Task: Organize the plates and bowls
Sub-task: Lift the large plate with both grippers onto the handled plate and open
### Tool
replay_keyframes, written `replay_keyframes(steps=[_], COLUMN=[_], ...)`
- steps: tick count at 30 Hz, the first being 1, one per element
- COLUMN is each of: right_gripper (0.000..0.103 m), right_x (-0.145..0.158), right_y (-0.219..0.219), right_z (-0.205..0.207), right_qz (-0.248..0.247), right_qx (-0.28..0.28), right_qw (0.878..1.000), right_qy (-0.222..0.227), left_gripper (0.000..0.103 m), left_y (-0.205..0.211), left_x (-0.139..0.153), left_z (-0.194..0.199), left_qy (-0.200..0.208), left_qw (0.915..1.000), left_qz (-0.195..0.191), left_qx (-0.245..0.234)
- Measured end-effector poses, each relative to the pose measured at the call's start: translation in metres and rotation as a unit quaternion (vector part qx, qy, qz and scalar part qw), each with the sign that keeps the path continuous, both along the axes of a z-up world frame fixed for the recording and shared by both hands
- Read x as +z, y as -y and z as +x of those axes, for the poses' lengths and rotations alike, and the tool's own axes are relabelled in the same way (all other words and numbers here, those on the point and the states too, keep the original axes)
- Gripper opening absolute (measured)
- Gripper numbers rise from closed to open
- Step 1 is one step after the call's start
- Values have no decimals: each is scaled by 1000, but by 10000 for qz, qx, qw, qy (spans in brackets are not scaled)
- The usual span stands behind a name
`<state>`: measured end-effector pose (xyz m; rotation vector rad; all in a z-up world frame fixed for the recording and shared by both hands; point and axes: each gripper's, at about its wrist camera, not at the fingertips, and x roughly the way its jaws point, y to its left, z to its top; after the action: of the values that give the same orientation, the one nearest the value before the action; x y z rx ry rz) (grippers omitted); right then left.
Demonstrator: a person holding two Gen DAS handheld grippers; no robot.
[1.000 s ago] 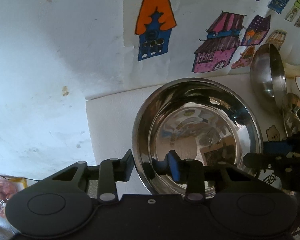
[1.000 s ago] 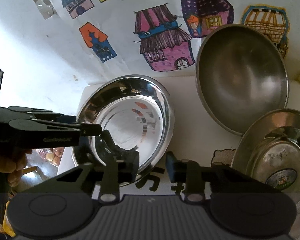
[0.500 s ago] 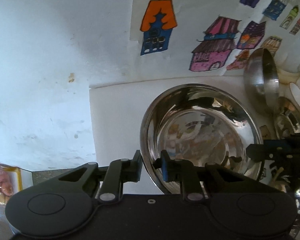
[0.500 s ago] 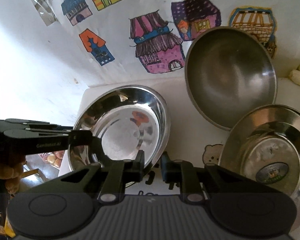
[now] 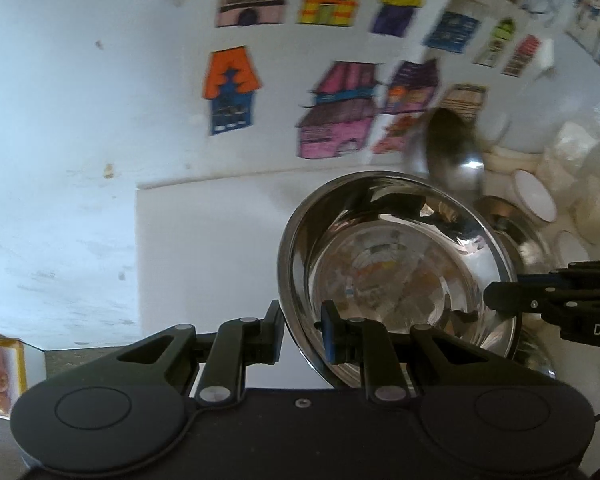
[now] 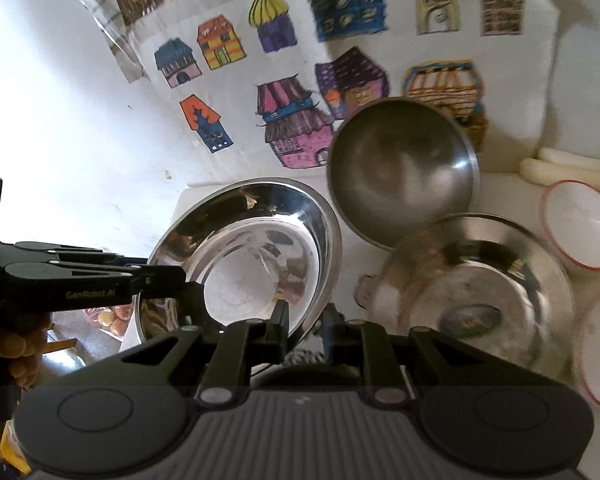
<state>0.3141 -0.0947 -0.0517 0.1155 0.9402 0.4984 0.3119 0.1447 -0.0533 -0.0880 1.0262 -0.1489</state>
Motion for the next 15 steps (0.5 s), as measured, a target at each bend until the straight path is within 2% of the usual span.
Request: replay_keyframes(steps=[7,15], right_gripper=[20,21], right_x=[9,5], right_y=[33,60], right_z=[-41,-82], right_qz=[-167,-274], right_qx=[23,105], right_qw=[9998,9994], right_qy=[41,-206], left_gripper=[21,22], left_y=[42,81], left_x=[6,5], left_z=[-33,-67], left_qy=[-9,-249], left_qw=[9997,9985], left_qz=[7,151], left_qx=[-261,-456])
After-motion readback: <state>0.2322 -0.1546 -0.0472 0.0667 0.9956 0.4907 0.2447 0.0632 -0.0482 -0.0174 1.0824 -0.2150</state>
